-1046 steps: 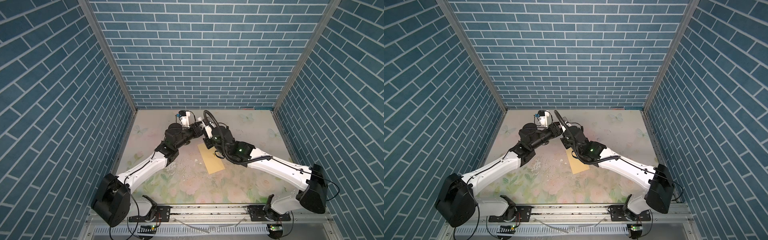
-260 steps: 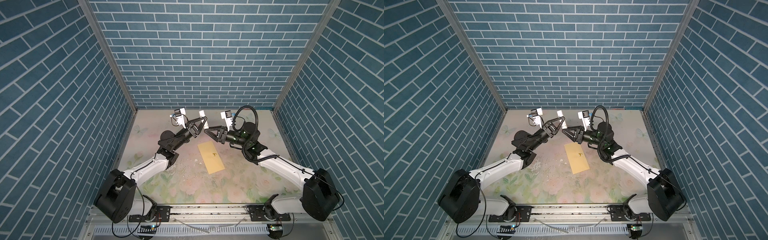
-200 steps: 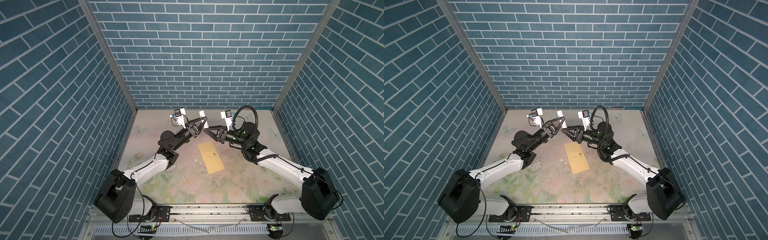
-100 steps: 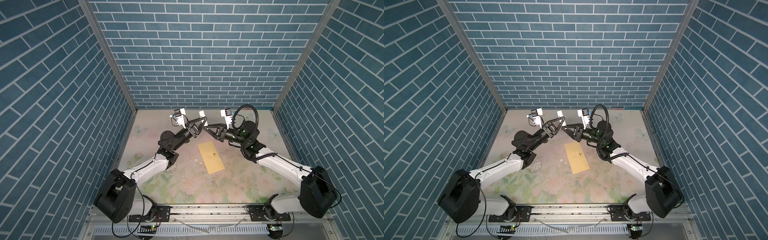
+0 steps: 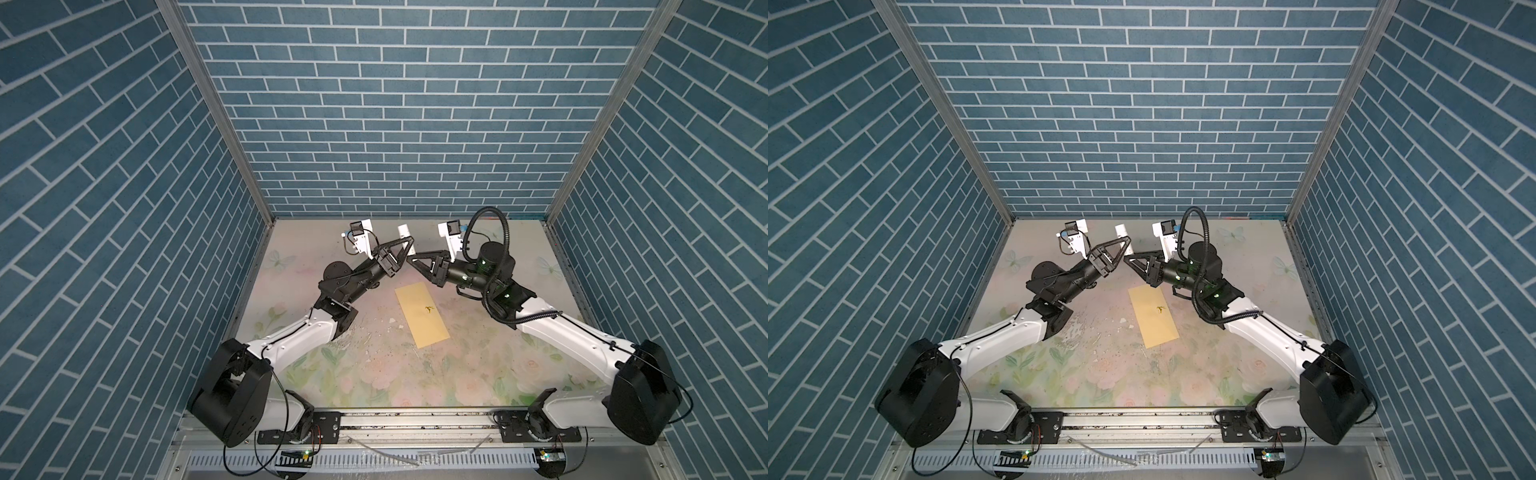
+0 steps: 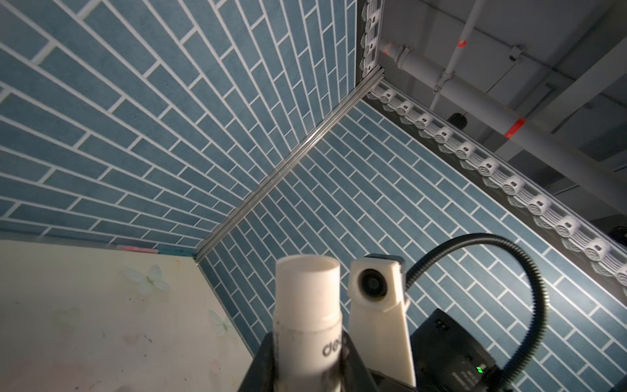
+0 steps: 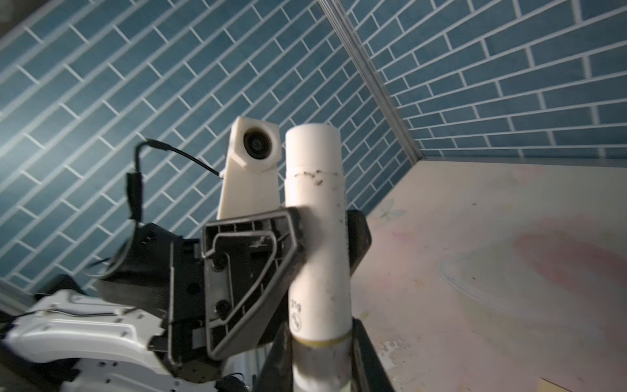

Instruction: Place the letter into the envelope and seal it

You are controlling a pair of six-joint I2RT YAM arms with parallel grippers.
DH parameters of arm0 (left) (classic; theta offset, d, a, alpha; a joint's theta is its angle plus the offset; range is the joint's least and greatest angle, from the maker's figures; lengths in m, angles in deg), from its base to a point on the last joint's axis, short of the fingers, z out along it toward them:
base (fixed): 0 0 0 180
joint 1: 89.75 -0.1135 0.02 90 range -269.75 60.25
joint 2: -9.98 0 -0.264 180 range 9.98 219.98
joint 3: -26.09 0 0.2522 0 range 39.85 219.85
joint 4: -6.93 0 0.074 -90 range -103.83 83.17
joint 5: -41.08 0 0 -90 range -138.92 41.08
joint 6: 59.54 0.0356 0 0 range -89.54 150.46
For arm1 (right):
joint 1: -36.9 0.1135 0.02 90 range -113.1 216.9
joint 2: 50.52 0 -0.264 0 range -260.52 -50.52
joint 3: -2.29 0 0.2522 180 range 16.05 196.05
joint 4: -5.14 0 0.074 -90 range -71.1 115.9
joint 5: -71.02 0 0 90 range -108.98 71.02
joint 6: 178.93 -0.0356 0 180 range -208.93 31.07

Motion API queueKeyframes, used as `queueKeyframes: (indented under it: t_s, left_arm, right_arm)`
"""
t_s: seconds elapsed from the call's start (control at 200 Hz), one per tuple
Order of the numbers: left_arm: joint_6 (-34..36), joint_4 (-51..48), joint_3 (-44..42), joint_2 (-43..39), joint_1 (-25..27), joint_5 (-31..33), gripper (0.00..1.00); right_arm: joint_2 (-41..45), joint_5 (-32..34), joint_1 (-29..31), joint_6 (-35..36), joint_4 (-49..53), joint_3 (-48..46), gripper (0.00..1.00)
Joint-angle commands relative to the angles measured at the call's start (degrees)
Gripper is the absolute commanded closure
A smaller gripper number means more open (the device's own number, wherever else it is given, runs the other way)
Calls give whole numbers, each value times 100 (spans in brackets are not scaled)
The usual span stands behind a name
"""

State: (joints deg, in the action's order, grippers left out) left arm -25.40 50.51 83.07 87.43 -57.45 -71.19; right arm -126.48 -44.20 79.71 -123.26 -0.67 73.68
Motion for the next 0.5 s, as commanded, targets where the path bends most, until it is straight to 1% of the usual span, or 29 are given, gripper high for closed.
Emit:
queueKeyframes:
  t_s: [0.0, 0.035, 0.075, 0.155, 0.225, 0.345, 0.495]
  left_arm:
    - [657, -623, -15, -326, 56, 252, 100]
    - [758, -764, 13, -355, 88, 302, 100]
    - [844, -884, 27, -387, 126, 357, 100]
    - [946, -1027, 79, -389, 171, 394, 100]
    - [971, -1050, 83, -371, 190, 416, 100]
    - [1152, -1177, 65, -416, 198, 462, 100]
    - [1828, -1771, 64, -675, 198, 619, 100]
  right_arm:
    - [265, 2569, 532, 1774, 1783, 895, 100]
    - [184, 3171, 771, 2136, 2084, 1085, 100]
    - [55, 3685, 998, 2442, 2383, 1280, 100]
    - [-216, 4312, 1308, 2832, 2690, 1624, 100]
    - [-375, 4520, 1452, 2996, 2748, 1762, 100]
    - [-331, 4353, 1467, 3001, 2702, 1735, 100]
    - [86, 3892, 1383, 2960, 2746, 1441, 67]
